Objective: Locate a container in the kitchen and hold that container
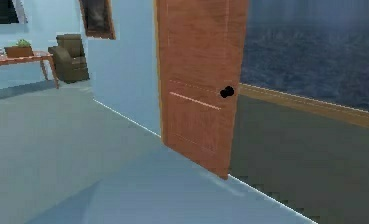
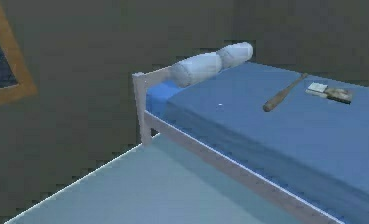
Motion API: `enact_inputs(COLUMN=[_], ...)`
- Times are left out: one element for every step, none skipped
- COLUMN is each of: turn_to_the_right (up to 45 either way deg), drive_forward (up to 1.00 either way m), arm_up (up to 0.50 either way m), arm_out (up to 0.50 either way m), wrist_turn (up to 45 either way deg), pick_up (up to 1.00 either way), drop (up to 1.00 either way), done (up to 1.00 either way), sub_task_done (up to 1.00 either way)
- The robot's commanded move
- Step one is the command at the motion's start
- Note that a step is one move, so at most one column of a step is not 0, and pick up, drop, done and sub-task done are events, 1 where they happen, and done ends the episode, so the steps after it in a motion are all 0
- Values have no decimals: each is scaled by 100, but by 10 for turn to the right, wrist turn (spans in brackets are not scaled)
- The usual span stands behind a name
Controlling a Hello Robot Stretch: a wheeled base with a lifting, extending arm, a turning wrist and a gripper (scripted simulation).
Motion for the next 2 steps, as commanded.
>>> enact_inputs(turn_to_the_right=[0,-450], drive_forward=[60,0], arm_up=[0,0], arm_out=[0,0], wrist_turn=[0,0], pick_up=[0,0], drop=[0,0], done=[0,0], sub_task_done=[0,0])
